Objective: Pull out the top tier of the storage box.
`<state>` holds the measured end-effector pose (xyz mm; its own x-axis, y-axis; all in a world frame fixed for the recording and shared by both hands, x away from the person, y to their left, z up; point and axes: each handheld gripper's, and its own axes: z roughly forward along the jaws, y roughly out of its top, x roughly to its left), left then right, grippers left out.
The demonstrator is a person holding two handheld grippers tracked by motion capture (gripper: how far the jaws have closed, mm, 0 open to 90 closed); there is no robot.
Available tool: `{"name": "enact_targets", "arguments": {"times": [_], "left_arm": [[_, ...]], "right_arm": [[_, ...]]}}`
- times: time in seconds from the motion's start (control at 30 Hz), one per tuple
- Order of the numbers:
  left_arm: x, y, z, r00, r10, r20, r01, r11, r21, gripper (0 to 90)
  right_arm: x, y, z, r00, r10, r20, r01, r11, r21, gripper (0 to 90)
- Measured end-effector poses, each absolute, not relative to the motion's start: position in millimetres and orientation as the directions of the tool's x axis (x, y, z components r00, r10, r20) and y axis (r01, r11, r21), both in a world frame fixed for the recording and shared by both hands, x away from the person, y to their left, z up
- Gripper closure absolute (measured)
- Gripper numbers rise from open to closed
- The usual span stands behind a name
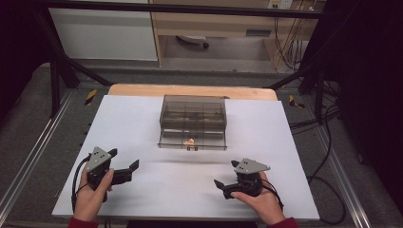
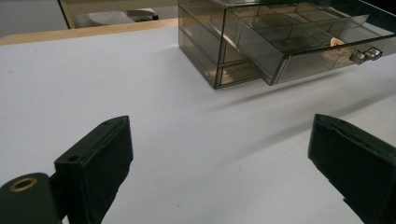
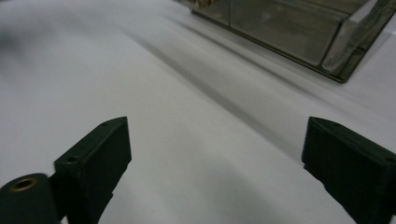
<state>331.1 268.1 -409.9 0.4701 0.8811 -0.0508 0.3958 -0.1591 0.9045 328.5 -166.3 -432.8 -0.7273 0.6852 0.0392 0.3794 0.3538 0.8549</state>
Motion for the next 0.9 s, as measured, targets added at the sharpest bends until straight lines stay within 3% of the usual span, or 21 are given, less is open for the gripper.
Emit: {"name": "enact_targets", "arguments": {"times": [0.1,0.33,0.67,0.9], "left_arm": [[330,266,-410,0.472,0.881,-0.034,0.392,-0.175,0.903,6.9],[330,265,-410,0.479,0.877,-0.03,0.39,-0.182,0.903,6.9],[330,264,-412,0.484,0.875,-0.019,0.391,-0.197,0.899,6.9],[330,264,-411,0.485,0.874,-0.023,0.382,-0.188,0.905,6.9]], "right_arm": [[327,-155,-431,-0.715,0.695,0.08,0.405,0.318,0.857,12.9],[322,-130,-433,-0.757,0.652,0.051,0.387,0.383,0.839,22.3],[344,-102,-426,-0.782,0.623,-0.006,0.381,0.486,0.787,45.8],[347,-93,-424,-0.777,0.629,0.014,0.351,0.416,0.839,58.6]]}}
